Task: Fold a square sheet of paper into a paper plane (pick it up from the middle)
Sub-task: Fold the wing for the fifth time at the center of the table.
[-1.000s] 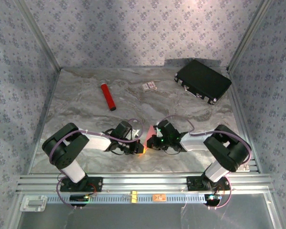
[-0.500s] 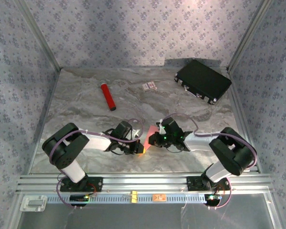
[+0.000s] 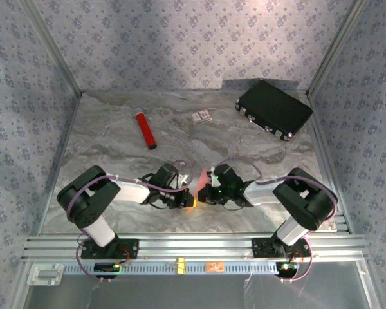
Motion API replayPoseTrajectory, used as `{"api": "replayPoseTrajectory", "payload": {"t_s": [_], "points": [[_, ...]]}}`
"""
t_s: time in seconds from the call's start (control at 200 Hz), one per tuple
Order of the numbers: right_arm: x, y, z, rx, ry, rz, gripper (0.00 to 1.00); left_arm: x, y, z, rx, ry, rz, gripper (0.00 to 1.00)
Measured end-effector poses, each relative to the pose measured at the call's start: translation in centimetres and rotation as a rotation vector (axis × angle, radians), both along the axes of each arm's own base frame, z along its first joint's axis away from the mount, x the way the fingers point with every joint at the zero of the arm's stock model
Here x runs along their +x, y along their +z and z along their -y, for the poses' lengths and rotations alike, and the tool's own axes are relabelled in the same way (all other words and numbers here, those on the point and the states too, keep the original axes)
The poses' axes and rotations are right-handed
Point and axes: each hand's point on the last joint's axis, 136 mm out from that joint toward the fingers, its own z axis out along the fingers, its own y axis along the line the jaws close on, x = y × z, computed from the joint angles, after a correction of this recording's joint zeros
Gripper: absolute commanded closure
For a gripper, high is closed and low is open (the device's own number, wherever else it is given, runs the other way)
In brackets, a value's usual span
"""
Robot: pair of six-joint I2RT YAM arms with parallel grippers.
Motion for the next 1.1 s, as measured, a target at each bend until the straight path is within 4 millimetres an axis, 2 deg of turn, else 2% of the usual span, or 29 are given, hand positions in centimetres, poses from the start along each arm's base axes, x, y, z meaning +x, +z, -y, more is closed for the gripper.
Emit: {"api": "replayPoseTrajectory", "payload": {"t_s": [0.185, 0.43, 0.69, 0.804, 0.979, 1.099], "points": [[1.8, 0.1, 1.1, 0.006, -0.054, -0.003, 0.95, 0.0, 0.0, 0.0, 0.001, 0.000, 0.000, 1.00], [6.8, 0.1, 5.1, -0.006, -0.211, 0.022, 0.94, 0.0, 0.0, 0.0, 0.001, 0.002, -0.002, 1.00], [10.0, 0.5, 8.1, 0.006, -0.302, 0.037, 0.93, 0.0, 0.0, 0.0, 0.001, 0.002, -0.002, 1.00], [10.4, 1.4, 8.9, -0.002, -0.325, 0.059, 0.91, 0.0, 0.0, 0.0, 0.001, 0.011, -0.011, 1.00], [10.1, 5.5, 9.5, -0.015, -0.344, 0.176, 0.84, 0.2, 0.0, 0.0, 0.002, 0.036, -0.021, 1.00], [8.8, 7.4, 9.5, -0.020, -0.344, 0.230, 0.80, 0.3, 0.1, -0.1, 0.007, 0.061, -0.021, 1.00]]}}
